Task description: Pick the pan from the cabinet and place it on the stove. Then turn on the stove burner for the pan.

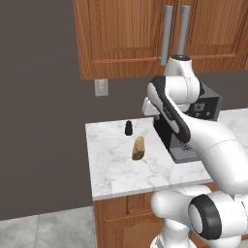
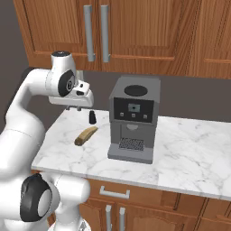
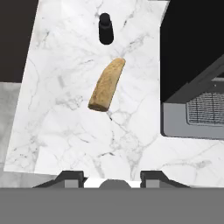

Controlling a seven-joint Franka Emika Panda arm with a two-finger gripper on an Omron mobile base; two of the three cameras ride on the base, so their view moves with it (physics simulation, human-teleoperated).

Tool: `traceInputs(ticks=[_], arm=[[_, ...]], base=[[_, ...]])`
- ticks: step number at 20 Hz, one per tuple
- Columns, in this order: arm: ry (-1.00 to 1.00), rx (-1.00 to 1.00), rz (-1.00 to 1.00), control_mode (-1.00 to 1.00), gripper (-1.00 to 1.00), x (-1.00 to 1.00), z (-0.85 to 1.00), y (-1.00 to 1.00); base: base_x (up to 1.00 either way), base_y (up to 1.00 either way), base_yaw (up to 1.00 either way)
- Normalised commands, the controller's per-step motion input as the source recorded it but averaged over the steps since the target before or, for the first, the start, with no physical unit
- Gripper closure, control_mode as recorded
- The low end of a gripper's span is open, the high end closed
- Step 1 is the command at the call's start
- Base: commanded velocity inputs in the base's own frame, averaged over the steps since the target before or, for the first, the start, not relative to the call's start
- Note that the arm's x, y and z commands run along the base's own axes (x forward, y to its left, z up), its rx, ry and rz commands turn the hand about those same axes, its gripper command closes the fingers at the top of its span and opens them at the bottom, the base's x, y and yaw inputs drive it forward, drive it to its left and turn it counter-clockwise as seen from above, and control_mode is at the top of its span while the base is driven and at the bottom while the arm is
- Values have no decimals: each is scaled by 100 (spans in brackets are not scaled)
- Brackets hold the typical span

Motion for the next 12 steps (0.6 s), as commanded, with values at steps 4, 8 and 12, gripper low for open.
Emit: traceInputs(ticks=[4,8,12], arm=[[0,-1,0,-100,-100,0,0,-18],[-24,0,11,-100,-100,-11,-5,-44],[-43,0,14,-100,-100,-35,0,-38]], base=[[0,0,0],[0,0,0],[0,0,0]])
